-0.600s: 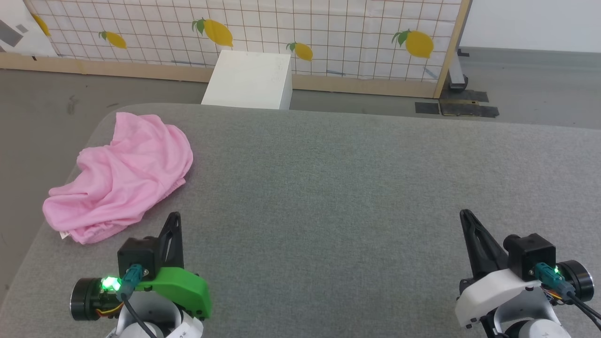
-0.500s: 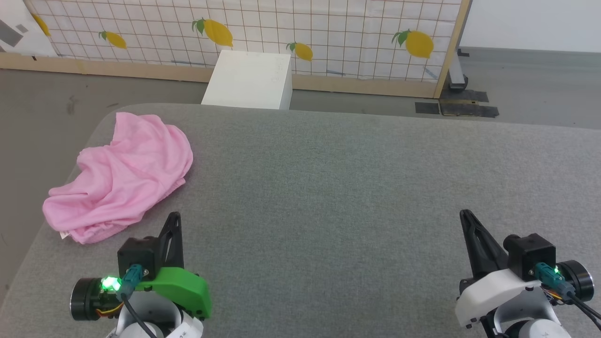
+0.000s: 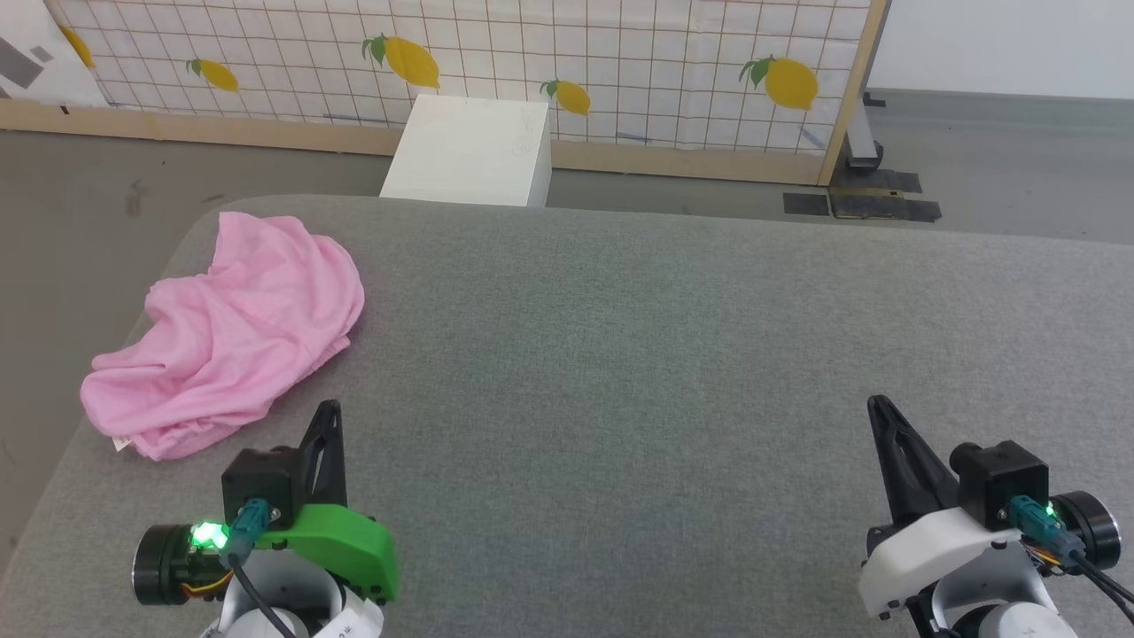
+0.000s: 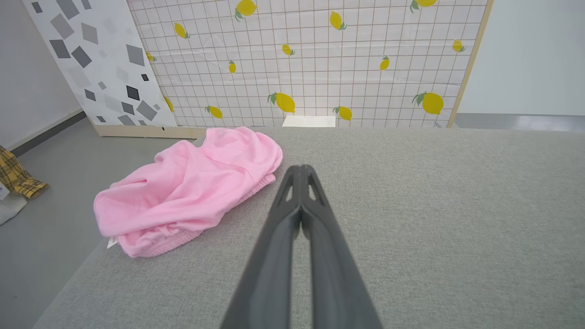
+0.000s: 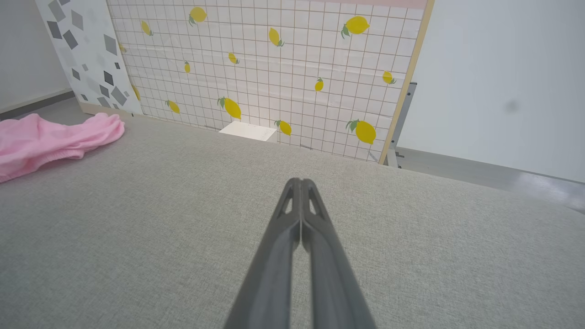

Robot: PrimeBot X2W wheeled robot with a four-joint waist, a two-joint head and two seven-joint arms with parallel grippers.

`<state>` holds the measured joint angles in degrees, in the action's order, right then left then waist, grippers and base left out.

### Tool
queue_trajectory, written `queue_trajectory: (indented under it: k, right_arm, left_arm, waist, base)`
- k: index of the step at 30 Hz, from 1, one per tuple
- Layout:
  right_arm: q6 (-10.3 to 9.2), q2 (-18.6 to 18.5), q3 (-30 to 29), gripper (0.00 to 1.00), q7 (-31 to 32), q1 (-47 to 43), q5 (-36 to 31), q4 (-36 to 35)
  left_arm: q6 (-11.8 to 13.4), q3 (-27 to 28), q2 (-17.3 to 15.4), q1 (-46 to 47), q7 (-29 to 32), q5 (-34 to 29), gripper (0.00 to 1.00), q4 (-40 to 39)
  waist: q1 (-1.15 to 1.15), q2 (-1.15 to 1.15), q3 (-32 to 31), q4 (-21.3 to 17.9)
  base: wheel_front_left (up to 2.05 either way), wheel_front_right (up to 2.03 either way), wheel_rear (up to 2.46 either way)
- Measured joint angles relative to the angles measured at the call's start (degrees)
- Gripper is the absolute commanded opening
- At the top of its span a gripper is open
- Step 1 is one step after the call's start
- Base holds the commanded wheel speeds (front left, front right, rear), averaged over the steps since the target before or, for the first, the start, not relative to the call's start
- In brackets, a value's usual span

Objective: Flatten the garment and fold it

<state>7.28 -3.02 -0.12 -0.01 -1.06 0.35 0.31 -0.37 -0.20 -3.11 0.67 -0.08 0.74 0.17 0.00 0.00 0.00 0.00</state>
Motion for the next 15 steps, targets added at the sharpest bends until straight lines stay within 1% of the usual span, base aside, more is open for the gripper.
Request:
queue_trajectory:
  k: [15]
  right_arm:
    - [0.00, 0.0, 0.0, 0.00, 0.0, 0.0, 0.0, 0.0]
  left_arm:
    - [0.0, 0.0, 0.0, 0.0, 0.0, 0.0, 0.00, 0.0]
  waist:
    - [0.00, 0.00, 0.0, 0.0]
  base:
    - [0.00, 0.00, 0.00]
